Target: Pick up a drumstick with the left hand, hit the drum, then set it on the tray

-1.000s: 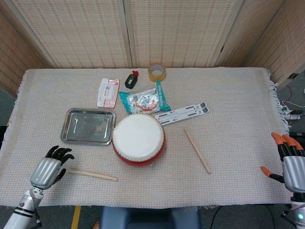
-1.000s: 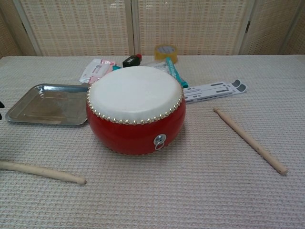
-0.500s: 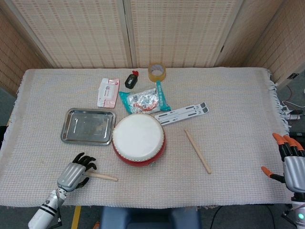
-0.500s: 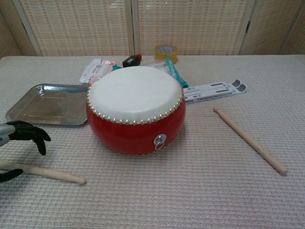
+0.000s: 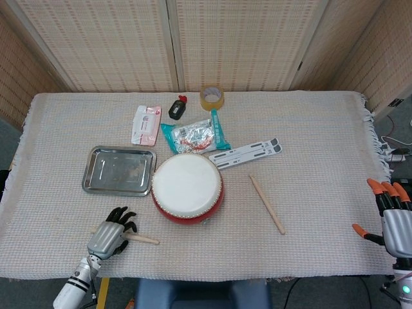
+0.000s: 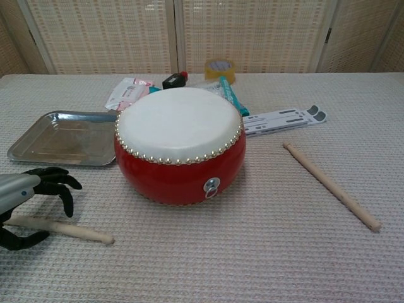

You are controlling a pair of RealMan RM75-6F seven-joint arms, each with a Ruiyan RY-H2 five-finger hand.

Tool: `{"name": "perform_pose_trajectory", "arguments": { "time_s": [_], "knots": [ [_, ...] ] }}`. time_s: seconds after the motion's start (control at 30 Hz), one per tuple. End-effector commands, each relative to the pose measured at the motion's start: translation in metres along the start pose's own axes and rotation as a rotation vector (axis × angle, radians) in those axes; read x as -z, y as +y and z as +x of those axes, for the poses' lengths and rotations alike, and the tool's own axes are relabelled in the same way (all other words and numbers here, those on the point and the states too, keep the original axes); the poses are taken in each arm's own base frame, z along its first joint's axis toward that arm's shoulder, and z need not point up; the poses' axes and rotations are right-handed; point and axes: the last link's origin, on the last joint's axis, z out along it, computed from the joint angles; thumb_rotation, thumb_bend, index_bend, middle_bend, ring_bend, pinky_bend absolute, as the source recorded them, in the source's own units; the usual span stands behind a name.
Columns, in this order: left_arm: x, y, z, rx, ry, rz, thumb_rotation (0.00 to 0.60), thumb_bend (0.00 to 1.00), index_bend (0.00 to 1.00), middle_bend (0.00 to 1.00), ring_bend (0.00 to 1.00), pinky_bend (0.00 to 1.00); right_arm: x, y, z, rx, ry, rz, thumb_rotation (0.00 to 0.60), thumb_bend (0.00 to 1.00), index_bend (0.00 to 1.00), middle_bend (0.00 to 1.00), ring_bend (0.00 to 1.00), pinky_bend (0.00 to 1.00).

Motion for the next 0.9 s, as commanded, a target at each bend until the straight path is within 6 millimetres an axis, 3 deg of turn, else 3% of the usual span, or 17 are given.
{"name": "perform_pose_trajectory", "arguments": {
  "time_s": [0.03,0.9],
  "knots": [
    [-0.001,0.001,-0.003,0.000,-0.004,0.006,0.600,0.32,0.44,0.14,0.00,0.00,0.000,0.000,-0.001,-0.002,-0.002,0.000,0.600,0.06,0.08,0.12,0.00,0.05],
    [-0.007,0.004,-0.013,0.023,-0.012,0.031,0.600,0.36,0.50,0.12,0.00,0.00,0.000,0.002,-0.001,-0.010,-0.008,0.004,0.600,0.06,0.09,0.12,0.00,0.03]
  ]
}}
